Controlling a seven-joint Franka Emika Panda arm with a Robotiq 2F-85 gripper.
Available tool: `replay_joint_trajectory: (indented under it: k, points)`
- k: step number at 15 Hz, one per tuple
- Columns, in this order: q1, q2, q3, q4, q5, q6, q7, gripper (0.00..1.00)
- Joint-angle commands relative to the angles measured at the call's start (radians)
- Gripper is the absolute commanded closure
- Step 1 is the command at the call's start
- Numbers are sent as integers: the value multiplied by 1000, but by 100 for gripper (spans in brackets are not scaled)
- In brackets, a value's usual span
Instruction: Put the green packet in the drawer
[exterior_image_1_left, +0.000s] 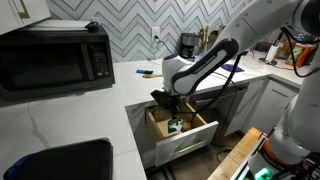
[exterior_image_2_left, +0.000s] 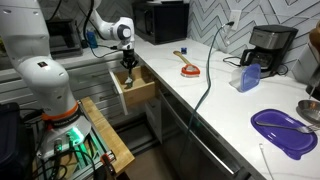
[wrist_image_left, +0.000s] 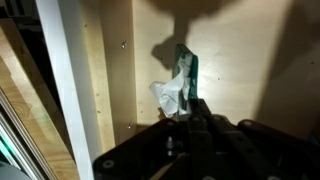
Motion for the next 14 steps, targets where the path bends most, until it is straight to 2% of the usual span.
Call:
replay_joint_trajectory:
  k: [1,6,12,13,14]
  points:
    - [43,79,-38,-11,-95,110,109,100]
    - [99,164,-128,13,-269,162,263,100]
    - [169,214,-217,76,-490,134,452,100]
    - [175,219,-222,84,-515,131,474,93]
    - [175,216,-220,88,-529,133,481,72]
